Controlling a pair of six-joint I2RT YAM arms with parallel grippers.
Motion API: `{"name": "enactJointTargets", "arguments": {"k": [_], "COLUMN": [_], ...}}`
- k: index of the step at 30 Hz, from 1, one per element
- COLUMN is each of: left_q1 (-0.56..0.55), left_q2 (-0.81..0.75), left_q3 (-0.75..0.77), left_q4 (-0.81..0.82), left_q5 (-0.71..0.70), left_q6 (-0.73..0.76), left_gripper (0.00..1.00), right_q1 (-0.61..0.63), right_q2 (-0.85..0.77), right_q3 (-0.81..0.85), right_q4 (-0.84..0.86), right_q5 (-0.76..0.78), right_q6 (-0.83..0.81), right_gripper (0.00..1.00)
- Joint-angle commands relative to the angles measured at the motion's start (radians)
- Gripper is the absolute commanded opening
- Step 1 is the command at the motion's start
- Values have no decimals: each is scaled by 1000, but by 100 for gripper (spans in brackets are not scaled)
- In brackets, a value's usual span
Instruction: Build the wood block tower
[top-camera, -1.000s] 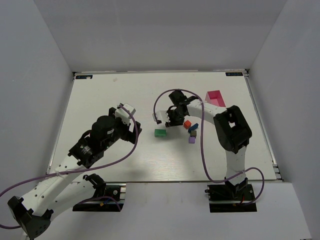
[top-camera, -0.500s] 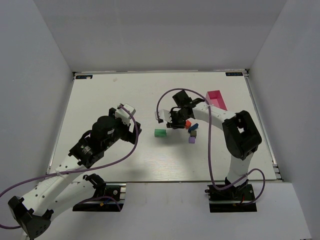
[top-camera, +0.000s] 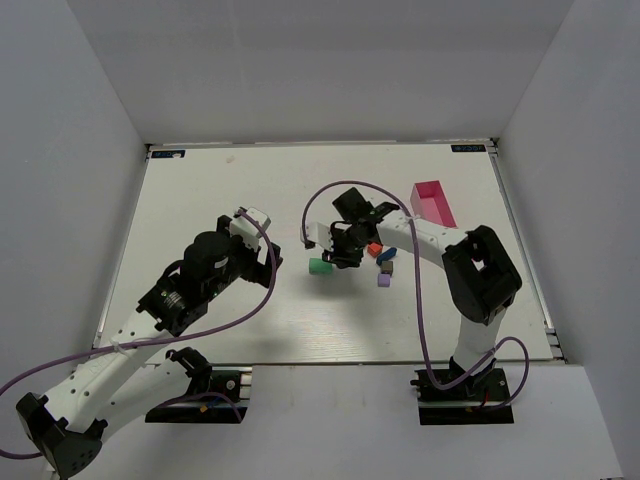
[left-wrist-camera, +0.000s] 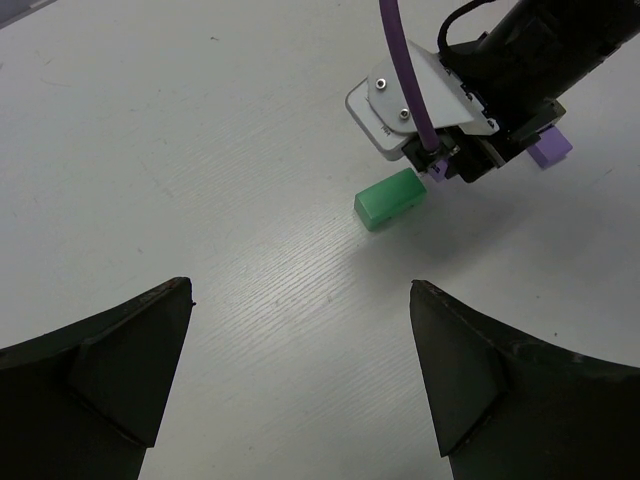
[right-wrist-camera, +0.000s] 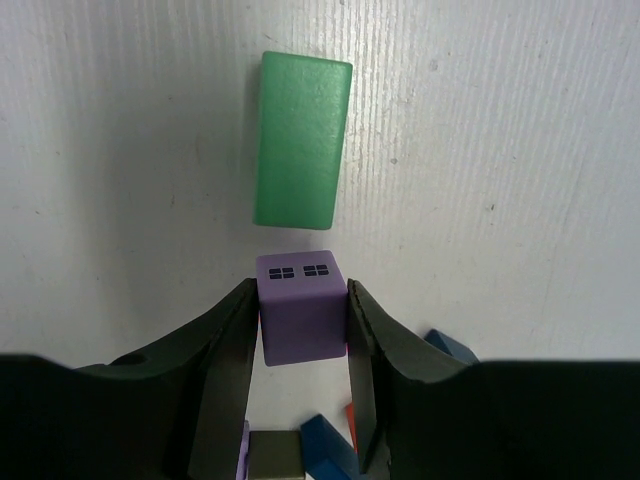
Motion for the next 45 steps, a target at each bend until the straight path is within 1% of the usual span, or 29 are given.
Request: {"name": "enactJointTargets", "arguments": {"k": [1,15,20,24,27,31,44,45], "left_q1": [5,5,5,5,5,5,5,5], "left_q2": [-13,-22,-22,-22,-22,-22,-22,-22], "left_q3": [1,1,1,1,1,1,1,1], "left_q4": [11,11,11,11,11,11,11,11], "left_q5": [4,4,4,4,4,4,4,4], "left_q6": [2,2,2,2,2,2,2,2], "left_gripper": [100,100,100,100,100,100,100,100], "right_q1": [20,51,54,58,57,58,66,68], "right_q2": [6,57,64,69,74,66,70,69], "right_q3": [-3,2,6,8,6,-3,0,2], "right_q4": [-13,8,21,27,30,36,33,36], "right_q5": [24,83,89,95,95,95,83,83], "right_q6": [54,90,92,97,90,87,84,84], "right_gripper": [23,23,26,26,30,31,31,32]}}
